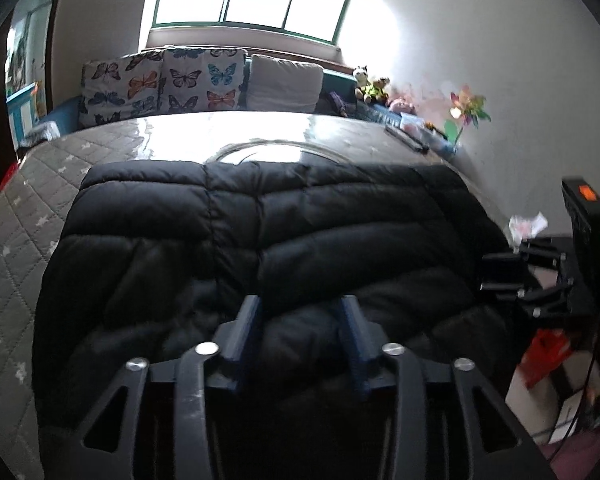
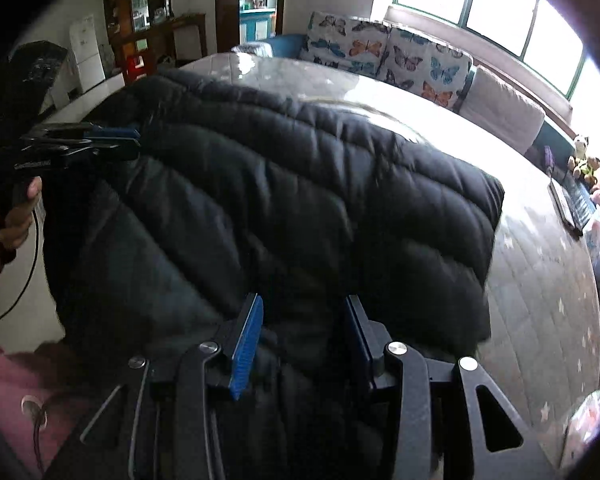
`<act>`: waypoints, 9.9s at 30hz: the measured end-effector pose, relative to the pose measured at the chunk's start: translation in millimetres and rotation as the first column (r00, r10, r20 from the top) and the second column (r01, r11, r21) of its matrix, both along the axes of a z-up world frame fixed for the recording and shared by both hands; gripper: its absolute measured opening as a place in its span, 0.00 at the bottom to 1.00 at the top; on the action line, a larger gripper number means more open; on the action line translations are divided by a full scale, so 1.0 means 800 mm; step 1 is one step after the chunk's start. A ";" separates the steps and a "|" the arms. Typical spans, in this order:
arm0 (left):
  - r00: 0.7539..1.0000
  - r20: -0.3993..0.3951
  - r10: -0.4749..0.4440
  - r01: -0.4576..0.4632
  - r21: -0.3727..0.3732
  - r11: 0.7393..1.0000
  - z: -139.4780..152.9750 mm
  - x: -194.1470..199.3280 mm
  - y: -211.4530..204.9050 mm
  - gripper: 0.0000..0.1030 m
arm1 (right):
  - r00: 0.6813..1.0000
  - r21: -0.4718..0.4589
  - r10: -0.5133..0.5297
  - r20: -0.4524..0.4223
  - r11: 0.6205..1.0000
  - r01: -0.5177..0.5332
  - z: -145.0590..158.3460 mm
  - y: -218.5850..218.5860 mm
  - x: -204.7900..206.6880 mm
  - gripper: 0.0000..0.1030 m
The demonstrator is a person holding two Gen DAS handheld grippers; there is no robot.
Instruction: Fold large clothes
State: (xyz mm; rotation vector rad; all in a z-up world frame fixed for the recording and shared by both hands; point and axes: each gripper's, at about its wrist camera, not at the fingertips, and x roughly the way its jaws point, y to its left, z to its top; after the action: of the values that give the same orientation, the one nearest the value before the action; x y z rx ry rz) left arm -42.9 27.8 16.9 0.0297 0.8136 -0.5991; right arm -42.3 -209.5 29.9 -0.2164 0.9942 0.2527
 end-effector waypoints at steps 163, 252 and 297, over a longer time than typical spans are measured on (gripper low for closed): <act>0.962 -0.227 0.151 -0.184 -0.131 0.974 -0.113 0.132 0.115 1.00 | 0.952 0.761 -0.119 -0.281 0.577 0.297 -0.097 -0.207 0.084 0.84; 0.998 0.043 -0.049 0.040 0.181 0.983 0.020 0.150 -0.320 0.57 | 0.810 -0.021 -0.583 0.062 0.811 0.585 0.012 -0.278 0.050 0.73; 0.991 0.126 0.036 -0.060 0.193 0.979 0.058 -0.057 -0.263 0.82 | 0.723 0.026 -0.640 0.262 0.753 0.657 0.032 -0.083 -0.032 0.74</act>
State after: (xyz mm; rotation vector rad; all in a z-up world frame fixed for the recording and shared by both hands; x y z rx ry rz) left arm -88.2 -182.3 63.6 0.2246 0.7494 -0.4651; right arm -67.8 -276.0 55.6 0.0514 0.7643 -0.4555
